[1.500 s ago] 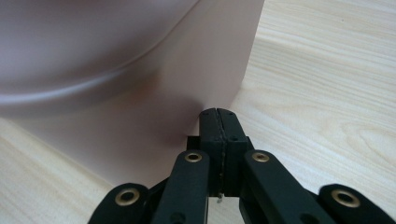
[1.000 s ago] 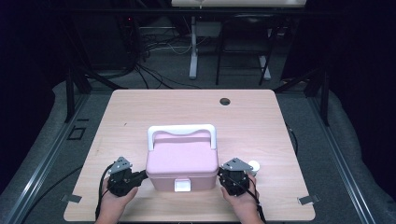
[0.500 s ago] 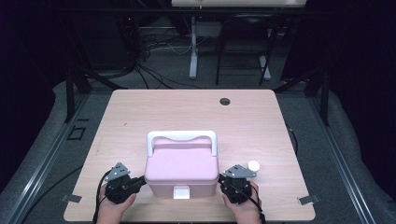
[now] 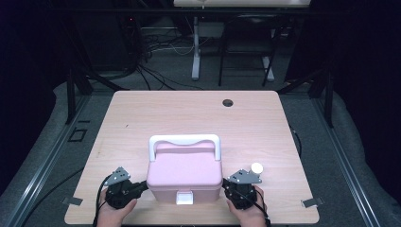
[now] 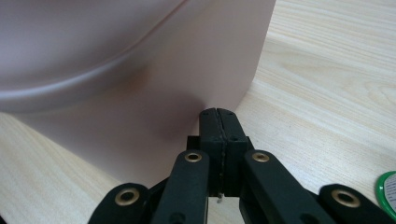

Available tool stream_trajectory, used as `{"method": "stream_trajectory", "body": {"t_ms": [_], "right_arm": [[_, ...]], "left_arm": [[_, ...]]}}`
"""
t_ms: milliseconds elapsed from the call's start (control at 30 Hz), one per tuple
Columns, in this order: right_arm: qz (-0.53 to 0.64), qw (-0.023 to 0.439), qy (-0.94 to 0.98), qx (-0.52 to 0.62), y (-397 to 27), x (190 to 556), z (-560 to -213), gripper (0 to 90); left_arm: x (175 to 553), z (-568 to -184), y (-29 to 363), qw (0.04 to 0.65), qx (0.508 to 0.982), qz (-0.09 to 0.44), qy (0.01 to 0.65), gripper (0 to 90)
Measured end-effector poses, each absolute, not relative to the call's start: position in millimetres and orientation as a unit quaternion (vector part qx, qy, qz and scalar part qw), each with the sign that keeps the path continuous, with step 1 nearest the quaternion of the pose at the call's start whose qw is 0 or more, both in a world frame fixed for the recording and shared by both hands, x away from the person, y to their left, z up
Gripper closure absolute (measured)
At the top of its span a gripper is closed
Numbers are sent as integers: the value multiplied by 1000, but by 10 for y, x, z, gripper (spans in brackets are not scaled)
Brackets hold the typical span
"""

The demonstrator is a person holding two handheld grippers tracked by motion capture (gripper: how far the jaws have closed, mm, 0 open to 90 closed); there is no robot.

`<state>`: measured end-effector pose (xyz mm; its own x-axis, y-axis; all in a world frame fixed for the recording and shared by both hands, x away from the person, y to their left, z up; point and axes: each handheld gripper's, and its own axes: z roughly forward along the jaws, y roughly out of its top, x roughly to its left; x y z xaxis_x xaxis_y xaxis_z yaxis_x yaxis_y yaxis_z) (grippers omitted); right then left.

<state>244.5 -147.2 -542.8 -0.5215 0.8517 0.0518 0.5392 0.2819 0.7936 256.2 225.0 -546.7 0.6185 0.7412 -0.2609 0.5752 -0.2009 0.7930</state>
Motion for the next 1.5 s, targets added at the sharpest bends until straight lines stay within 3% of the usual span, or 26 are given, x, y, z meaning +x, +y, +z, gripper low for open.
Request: {"method": "stream_trajectory", "body": {"t_ms": [633, 733, 1033, 1133, 1267, 1500], "right_arm": [[397, 169, 786, 442, -1520, 2439, -5399, 900], [395, 173, 786, 442, -1538, 2455, -5393, 830], [408, 179, 789, 424, -1603, 2452, -5285, 773], [406, 187, 790, 420, -1635, 2452, -5225, 744], [412, 152, 791, 425, -1716, 2473, -5127, 743], [428, 146, 783, 428, -1768, 2490, -4940, 711]], "left_arm": [[2562, -5447, 2256, 458, 779, 89, 418, 900], [2578, -5430, 2277, 459, 774, 91, 427, 842], [2562, -5329, 2328, 462, 773, 106, 422, 687], [2571, -5263, 2366, 466, 770, 105, 423, 671], [2612, -5146, 2439, 466, 767, 93, 431, 660], [2645, -5004, 2496, 466, 765, 87, 437, 637]]}}
